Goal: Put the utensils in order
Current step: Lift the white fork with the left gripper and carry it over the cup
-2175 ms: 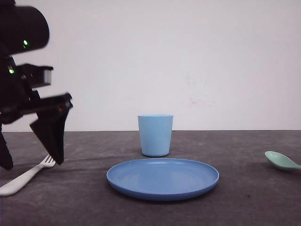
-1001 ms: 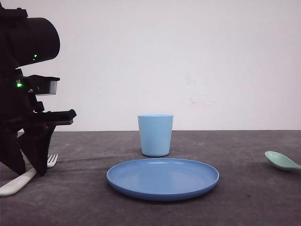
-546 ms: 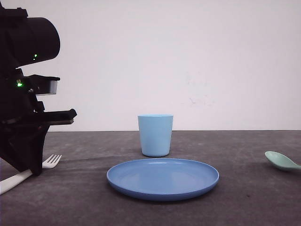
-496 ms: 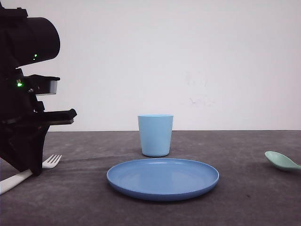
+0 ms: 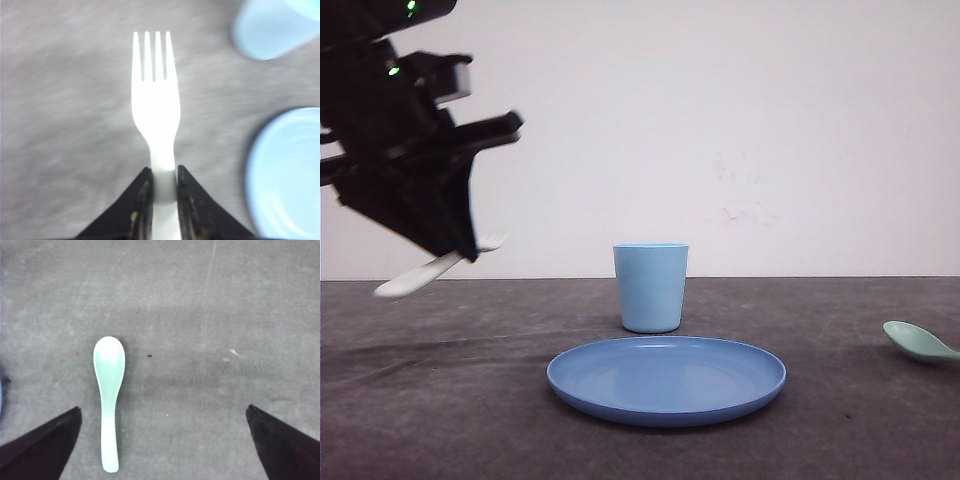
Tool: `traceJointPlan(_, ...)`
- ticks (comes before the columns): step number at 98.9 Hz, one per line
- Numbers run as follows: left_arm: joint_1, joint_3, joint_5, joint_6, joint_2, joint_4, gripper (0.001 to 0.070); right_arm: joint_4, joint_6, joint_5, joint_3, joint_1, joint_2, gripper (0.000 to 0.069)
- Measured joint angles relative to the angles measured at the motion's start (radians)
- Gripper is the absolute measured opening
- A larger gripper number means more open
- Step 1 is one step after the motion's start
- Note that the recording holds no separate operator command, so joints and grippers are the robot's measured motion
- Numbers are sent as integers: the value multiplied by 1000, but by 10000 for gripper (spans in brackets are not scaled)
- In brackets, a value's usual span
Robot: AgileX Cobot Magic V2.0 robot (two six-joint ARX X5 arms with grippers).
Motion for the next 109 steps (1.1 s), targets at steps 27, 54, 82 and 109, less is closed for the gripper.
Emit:
traceJointPlan(27,-104,24,9,0,0,29,47,0,0,0,0,0,0,665)
traceJointPlan(54,-153,24,9,0,0,174,47,0,0,0,0,0,0,665)
traceJointPlan(82,-167,24,9,60,0,463,47,-8,0,0,0,0,0,665)
traceJointPlan(109,-166,24,8,176,13,813,47,-11,0,0,0,0,0,665)
